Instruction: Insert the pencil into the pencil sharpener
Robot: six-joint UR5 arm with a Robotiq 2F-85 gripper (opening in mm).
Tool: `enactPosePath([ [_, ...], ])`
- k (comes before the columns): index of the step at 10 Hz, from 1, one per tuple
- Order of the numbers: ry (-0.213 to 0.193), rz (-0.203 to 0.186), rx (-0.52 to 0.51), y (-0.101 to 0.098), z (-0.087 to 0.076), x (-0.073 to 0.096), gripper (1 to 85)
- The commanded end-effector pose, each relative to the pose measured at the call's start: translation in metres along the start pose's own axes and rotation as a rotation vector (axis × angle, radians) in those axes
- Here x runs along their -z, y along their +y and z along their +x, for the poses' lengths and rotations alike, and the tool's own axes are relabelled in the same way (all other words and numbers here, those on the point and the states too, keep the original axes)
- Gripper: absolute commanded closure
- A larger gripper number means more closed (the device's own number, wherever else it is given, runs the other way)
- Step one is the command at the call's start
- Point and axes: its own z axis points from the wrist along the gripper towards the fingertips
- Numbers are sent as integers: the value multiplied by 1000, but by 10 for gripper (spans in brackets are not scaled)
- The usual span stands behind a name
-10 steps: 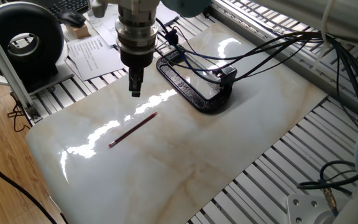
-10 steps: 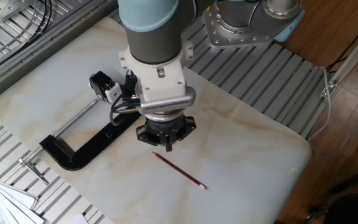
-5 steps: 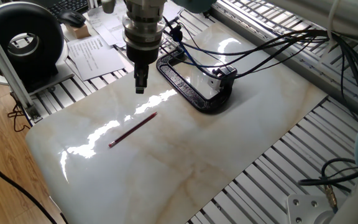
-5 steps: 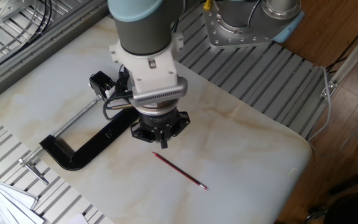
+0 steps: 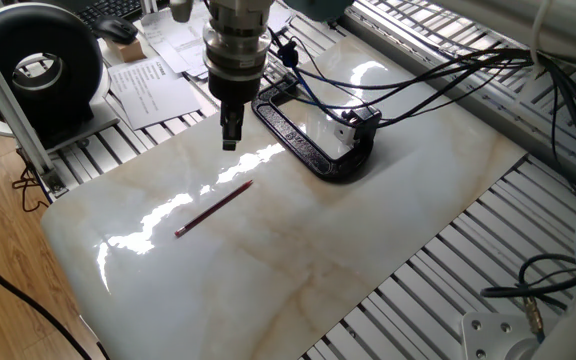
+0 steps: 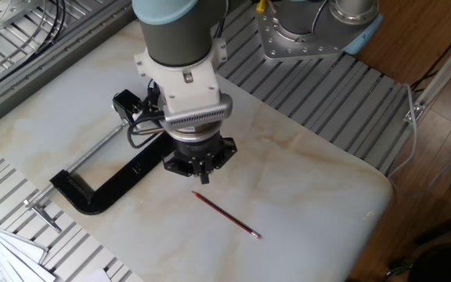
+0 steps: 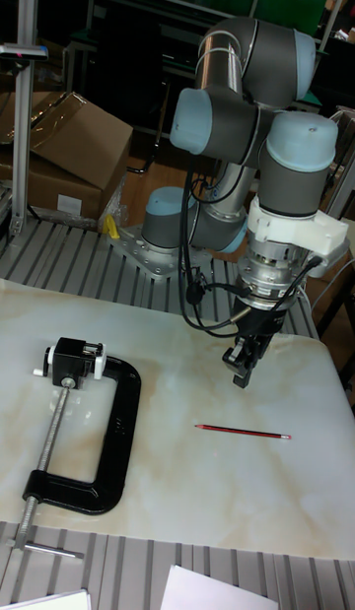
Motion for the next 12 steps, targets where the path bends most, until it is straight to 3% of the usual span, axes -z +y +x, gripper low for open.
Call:
enactPosePath([
  [1,-17,41,-54,1,-4,-6,837],
  [3,22,40,-124,15,3,-12,837],
  [4,74,24,-171,23,14,-12,723],
  [5,49,-12,-135,29,9,-11,60],
  [6,56,-29,-122,34,11,-11,7],
  [8,78,-23,-97,32,17,-11,7],
  [9,59,22,-98,20,12,-11,277],
  [10,58,5,-166,25,12,-11,833],
  [12,88,23,-202,33,22,-22,833],
])
